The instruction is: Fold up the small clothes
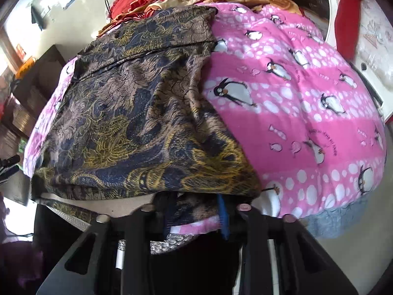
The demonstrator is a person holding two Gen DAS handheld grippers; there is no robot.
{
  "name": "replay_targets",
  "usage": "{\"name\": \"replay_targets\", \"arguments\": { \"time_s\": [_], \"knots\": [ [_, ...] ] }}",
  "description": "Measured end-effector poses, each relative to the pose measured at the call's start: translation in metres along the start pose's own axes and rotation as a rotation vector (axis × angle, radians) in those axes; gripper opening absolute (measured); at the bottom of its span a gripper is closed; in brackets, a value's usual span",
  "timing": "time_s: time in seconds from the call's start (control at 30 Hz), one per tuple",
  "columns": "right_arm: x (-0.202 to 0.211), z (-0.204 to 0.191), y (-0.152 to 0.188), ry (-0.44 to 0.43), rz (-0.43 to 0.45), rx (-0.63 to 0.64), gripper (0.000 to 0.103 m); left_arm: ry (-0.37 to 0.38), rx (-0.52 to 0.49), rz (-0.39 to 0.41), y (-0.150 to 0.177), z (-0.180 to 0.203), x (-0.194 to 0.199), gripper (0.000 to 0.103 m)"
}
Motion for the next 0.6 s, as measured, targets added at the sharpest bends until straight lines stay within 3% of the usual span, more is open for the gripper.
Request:
{"name": "replay_targets", "arguments": {
  "time_s": [0.17,0.3,0.37,0.43,0.47,0.5,0.6],
  "knots": [
    [0.041,0.028,0.033,-0.063,-0.053,-0.01,0.0,0.004,-0.013,0.009,0.001,0.002,0.005,0.087],
    [0.054,0.064,0.059,-0.025,-0.134,-0.04,0.0,0.019,-0.03,0.005,0.004,0.008,0.004,0.087],
    [0.059,0.073,0.055,-0.036,-0.093,-0.084,0.0,0.022,-0.043,-0.007,0.005,0.012,0.001,0.087],
    [0.065,0.062,0.046,-0.031,-0.045,-0.041,0.01,0.025,-0.049,-0.018,0.006,0.016,-0.001,0.087],
    [0.065,0.048,0.04,-0.042,-0.022,0.005,0.023,0.031,-0.052,-0.016,0.006,0.019,-0.001,0.087],
    [0.065,0.032,0.035,-0.053,0.004,0.052,0.029,0.034,-0.054,-0.012,0.006,0.02,0.0,0.087],
    [0.044,0.0,0.021,-0.008,0.016,0.14,0.028,0.037,-0.053,-0.007,0.007,0.021,0.003,0.087]
  ]
}}
Point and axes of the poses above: each gripper's, at about its wrist camera, not at the fingertips, and x roughly against the way its jaws point, z to its right, y to its underside, the point moved 6 cm from there along -x, roughly the way its jaws point, and after that the axes turned 6 degrees about -x, right-handed, at the moved point
